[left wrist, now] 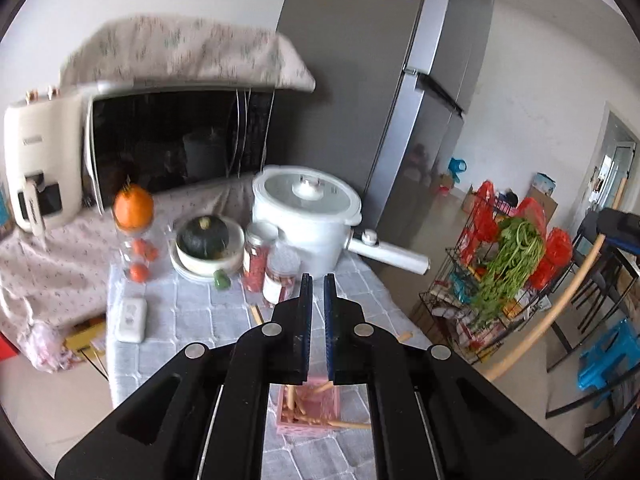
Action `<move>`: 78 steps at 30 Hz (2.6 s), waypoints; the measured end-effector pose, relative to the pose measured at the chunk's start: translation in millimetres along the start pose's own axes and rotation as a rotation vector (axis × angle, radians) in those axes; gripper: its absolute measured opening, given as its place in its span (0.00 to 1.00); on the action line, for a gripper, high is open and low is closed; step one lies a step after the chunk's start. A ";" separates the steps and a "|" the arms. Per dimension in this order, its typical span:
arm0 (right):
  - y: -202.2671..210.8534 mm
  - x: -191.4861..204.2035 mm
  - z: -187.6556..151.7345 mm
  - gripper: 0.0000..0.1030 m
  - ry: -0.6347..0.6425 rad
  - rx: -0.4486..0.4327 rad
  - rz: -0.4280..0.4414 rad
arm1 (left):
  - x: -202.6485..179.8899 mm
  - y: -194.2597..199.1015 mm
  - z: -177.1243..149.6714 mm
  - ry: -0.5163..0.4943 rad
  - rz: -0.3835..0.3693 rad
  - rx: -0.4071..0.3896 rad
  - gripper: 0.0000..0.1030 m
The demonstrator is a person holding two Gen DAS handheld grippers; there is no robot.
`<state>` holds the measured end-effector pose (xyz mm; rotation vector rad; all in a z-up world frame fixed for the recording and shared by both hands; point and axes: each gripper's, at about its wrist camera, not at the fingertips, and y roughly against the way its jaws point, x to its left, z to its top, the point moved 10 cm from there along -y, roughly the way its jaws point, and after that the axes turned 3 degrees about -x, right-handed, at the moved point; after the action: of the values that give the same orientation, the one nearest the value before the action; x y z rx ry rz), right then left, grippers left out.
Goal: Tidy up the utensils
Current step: 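Lower the chopstick into the holder and open the left gripper, then move the left gripper to the pile and grasp a wooden chopstick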
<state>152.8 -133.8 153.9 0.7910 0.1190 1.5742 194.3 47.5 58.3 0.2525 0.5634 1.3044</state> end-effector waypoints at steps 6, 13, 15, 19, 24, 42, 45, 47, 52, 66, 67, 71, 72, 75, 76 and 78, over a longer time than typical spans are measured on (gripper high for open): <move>-24.4 10.6 -3.4 0.06 0.023 0.032 -0.009 | 18.3 35.5 17.8 0.043 0.009 -0.091 0.12; -59.2 26.2 -13.8 0.06 0.036 0.069 -0.034 | 30.7 65.8 19.3 0.061 0.002 -0.140 0.21; -70.1 27.9 -22.1 0.06 0.042 0.082 -0.046 | 34.7 63.9 11.6 0.066 0.005 -0.130 0.21; -104.5 29.9 -56.9 0.11 0.058 0.158 -0.055 | 50.0 49.8 -2.3 0.104 0.017 -0.078 0.25; -112.5 24.3 -79.5 0.43 0.046 0.170 -0.068 | 49.2 48.5 -8.6 0.086 0.023 -0.064 0.36; -45.1 -85.1 -115.3 0.90 0.009 0.072 -0.240 | -9.1 23.9 -96.6 -0.116 0.034 0.126 0.91; -38.7 -137.2 -152.4 0.92 -0.120 0.135 -0.244 | -25.5 13.1 -132.4 -0.214 0.028 0.216 0.93; -37.0 -165.0 -176.1 0.92 -0.177 0.183 -0.258 | -38.1 6.7 -160.7 -0.258 0.009 0.281 0.93; -27.8 -242.0 -244.8 0.92 -0.281 0.312 -0.343 | -70.9 -9.1 -228.0 -0.355 -0.054 0.450 0.93; -18.7 -302.0 -317.2 0.92 -0.430 0.472 -0.292 | -108.8 -96.1 -335.5 -0.277 -0.091 0.846 0.50; -20.3 -300.1 -318.9 0.92 -0.443 0.486 -0.274 | -109.0 -99.7 -336.4 -0.288 -0.080 0.846 0.48; -23.8 -296.2 -323.7 0.92 -0.482 0.512 -0.239 | -111.0 -110.4 -342.3 -0.330 -0.062 0.844 0.44; -24.2 -295.7 -323.7 0.92 -0.487 0.513 -0.235 | -111.5 -111.3 -342.0 -0.340 -0.059 0.835 0.43; -26.4 -293.5 -324.5 0.92 -0.506 0.519 -0.222 | -112.7 -111.4 -342.0 -0.382 -0.048 0.815 0.30; -27.6 -292.5 -325.1 0.92 -0.508 0.524 -0.219 | -112.0 -110.9 -341.5 -0.393 -0.042 0.808 0.19; -29.2 -290.9 -326.2 0.92 -0.504 0.530 -0.216 | -109.9 -111.4 -340.8 -0.406 -0.033 0.791 0.14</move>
<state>-13.1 -273.4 -226.7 1.5144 0.2492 1.1050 91.6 -132.3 -254.4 1.1272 0.7052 0.9053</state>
